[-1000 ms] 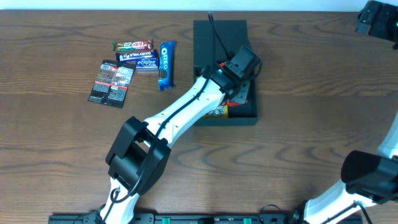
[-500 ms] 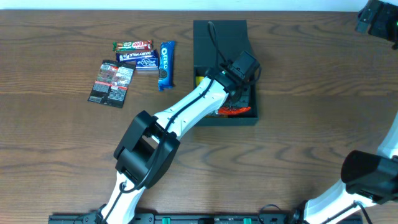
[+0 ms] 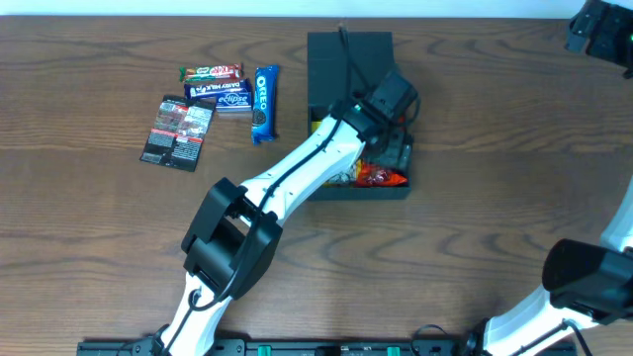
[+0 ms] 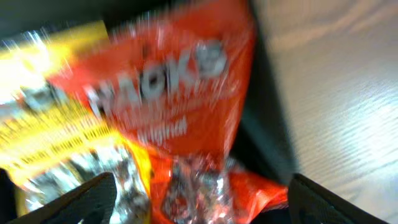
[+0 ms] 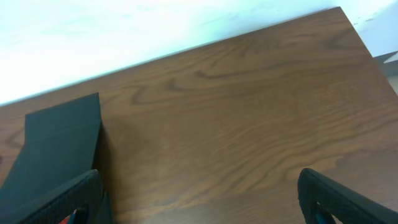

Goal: Pack container

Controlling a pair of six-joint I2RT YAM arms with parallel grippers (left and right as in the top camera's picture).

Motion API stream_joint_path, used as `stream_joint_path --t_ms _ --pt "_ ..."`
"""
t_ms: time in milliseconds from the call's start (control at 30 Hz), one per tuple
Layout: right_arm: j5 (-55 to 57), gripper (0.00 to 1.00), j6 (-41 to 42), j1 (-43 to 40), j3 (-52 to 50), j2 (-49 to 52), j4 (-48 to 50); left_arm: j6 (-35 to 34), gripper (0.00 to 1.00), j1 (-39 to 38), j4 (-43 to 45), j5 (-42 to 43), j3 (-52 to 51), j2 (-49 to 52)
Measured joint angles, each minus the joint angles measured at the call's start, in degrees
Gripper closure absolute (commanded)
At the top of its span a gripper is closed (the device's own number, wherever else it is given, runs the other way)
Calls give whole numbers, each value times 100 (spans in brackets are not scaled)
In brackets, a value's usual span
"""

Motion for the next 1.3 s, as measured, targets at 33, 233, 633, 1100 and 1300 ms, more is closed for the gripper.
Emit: stream_joint_path --t_ms 33,233,633,1100,1300 --pt "0 1 7 0 0 0 -2 55 56 0 4 -79 111 -2" --pt "0 1 9 0 0 0 -11 282 94 0 94 -444 278 -90" --pt "0 1 9 0 0 0 -11 555 94 22 334 -140 -28 -22" --pt "0 1 9 -2 0 0 -7 575 94 140 341 608 -15 651" --pt "0 1 9 -4 2 0 -7 575 95 144 367 640 -15 678"
